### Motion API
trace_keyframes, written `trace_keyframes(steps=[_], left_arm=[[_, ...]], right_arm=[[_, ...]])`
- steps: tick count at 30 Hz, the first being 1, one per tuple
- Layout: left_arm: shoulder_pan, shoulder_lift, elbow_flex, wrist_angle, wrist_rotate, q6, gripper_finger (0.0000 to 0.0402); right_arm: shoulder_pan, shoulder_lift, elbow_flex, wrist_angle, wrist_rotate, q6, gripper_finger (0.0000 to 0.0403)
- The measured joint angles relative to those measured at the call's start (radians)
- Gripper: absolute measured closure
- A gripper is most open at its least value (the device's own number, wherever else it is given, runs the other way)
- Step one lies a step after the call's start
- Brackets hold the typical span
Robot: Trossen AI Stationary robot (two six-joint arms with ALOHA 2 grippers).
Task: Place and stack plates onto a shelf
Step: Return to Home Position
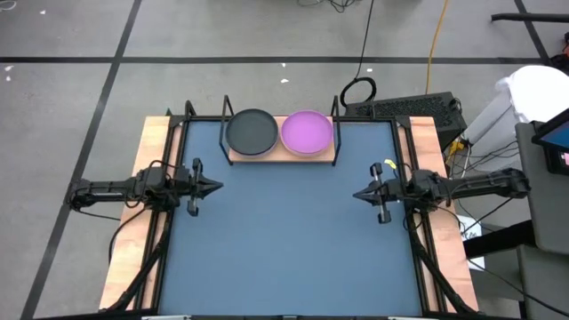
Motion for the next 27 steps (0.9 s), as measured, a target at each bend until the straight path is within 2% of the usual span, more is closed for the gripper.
trace_keyframes(steps=[18, 27], left_arm=[[0.000, 0.000, 0.000, -0.002, -0.001, 0.024, 0.0394], [0.000, 0.000, 0.001, -0.008, 0.002, 0.036, 0.0394]], right_arm=[[0.000, -0.309, 0.000, -0.285, 0.001, 0.032, 0.0403], [0.000, -0.306, 0.000, -0.325, -0.026, 0.033, 0.0403]])
